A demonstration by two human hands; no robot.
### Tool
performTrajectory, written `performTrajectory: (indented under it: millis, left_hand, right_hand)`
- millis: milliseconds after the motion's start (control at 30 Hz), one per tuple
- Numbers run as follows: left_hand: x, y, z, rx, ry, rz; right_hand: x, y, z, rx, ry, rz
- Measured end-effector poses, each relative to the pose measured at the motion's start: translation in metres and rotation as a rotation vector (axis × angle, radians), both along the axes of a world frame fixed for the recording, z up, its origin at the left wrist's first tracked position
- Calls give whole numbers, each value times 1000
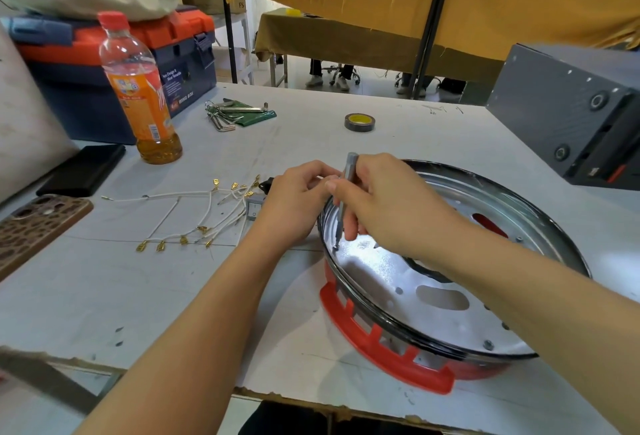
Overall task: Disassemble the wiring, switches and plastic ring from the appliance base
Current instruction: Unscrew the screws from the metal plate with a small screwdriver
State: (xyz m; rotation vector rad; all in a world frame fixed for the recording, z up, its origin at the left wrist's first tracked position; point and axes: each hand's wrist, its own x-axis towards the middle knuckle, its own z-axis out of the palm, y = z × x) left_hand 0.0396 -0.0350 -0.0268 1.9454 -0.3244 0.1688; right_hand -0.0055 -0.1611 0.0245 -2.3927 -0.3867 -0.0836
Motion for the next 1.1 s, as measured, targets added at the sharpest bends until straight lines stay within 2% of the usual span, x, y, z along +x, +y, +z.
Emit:
performTrajectory:
  millis: [367, 500, 733, 1100]
  left_hand:
    - [1, -1, 0, -16, 5, 4]
    - [1, -1, 0, -17, 16, 19]
    - [1, -1, 1, -18, 27, -8]
    - [1, -1, 2, -1, 19, 20]
  right_hand:
    - [3, -19, 7, 75, 93, 231]
    - [4, -19, 11, 24, 104, 329]
    - [18, -27, 20, 57, 279, 475]
    - [24, -20, 41, -160, 246, 355]
